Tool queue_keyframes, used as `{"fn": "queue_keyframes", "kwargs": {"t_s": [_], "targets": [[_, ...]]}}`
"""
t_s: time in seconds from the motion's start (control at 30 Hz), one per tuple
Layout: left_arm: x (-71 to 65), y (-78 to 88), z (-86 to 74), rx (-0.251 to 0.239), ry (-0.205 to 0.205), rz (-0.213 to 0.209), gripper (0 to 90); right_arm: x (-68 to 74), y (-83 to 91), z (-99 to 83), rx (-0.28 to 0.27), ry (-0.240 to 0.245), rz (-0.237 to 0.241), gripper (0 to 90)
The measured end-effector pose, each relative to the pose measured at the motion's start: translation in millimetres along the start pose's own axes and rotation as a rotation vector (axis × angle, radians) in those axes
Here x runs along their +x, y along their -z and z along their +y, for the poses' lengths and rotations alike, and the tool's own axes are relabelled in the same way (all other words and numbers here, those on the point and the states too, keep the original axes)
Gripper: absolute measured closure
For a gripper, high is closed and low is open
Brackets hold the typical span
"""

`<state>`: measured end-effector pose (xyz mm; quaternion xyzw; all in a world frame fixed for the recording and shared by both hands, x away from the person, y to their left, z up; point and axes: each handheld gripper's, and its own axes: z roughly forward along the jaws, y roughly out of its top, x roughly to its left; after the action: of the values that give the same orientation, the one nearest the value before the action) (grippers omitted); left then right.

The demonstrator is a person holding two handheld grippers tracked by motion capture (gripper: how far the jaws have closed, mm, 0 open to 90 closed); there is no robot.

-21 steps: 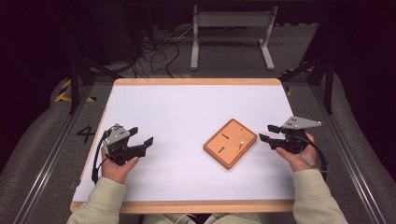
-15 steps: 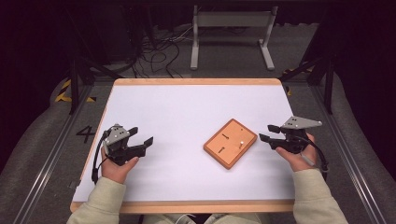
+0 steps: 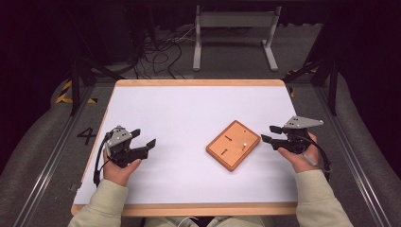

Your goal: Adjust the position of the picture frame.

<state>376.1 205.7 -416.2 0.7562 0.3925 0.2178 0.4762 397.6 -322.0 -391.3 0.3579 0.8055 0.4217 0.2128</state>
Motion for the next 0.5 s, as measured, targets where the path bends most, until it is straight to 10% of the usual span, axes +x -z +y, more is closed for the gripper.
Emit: {"fn": "queue_keyframes", "kwargs": {"t_s": [0.5], "targets": [[0.9, -0.3, -0.3, -0.001, 0.006, 0.002, 27.2, -8.4, -14.7, 20.5, 0.092, 0.023, 0.017, 81.9]]}}
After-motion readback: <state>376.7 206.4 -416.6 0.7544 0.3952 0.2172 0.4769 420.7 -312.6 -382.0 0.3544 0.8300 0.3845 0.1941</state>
